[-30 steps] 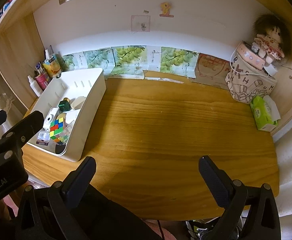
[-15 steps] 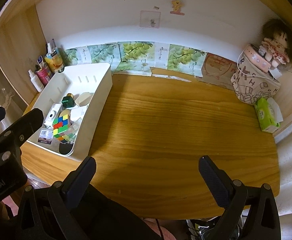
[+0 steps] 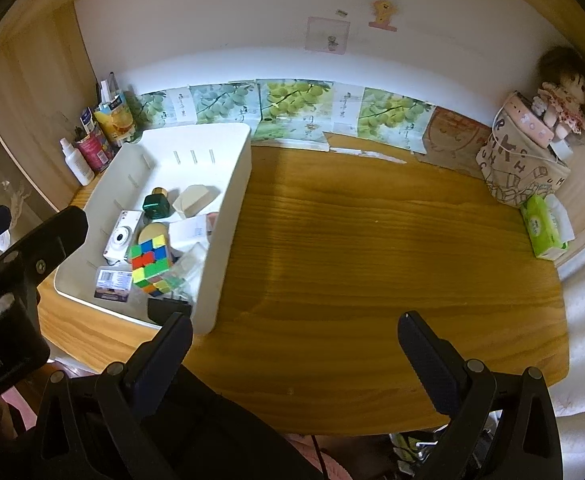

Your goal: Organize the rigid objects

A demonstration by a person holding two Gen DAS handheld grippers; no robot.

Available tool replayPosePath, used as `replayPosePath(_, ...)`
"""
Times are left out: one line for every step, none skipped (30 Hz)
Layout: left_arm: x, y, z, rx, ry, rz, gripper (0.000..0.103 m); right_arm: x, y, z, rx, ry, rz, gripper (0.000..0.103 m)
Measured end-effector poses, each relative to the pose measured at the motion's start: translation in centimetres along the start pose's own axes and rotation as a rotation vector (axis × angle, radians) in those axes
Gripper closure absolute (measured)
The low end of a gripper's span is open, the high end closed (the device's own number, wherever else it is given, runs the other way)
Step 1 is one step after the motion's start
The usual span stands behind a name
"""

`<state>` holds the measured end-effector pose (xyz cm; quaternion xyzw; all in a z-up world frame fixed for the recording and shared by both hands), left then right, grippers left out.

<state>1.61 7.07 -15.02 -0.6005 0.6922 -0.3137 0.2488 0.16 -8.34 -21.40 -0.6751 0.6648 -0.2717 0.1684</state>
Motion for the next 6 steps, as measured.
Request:
replayPosePath(-0.3, 0.0, 0.1, -0.004, 0.003, 0.001, 0.001, -0.4, 0.0, 0.0, -0.004, 0.002, 0.002, 0.000)
replayPosePath(-0.7, 0.0, 0.1, -0.008, 0.007, 0.002, 0.001, -0.8, 0.0, 0.0, -0.008, 0.003, 0.004, 0.000)
replayPosePath(-1.0, 0.0, 0.1, -0.012, 0.011, 0.003, 0.001, -1.1, 0.0, 0.0, -0.012, 0.003, 0.007, 0.000)
replayPosePath(-1.4, 0.1, 0.1, -0.015, 0.015, 0.004, 0.001, -1.4, 0.0, -0.1, -0.016, 0.003, 0.009, 0.000)
replayPosePath(-1.7, 0.1, 0.1, -0.017, 0.017, 0.005, 0.001, -1.8, 0.1, -0.1, -0.020, 0.004, 0.012, 0.000)
replayPosePath(-2.1, 0.1, 0.0, -0.019, 0.021, 0.006, 0.001, -2.2, 0.1, -0.2, -0.023, 0.005, 0.014, 0.000)
Point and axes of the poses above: each gripper's, at about its wrist camera, not at the fingertips, and z roughly the way its jaws point, x to its right, y to its underside, the point moved 9 cm from there along z, roughly the way its jaws point, and after that the axes turned 12 degrees about y, right-handed, at the moved point
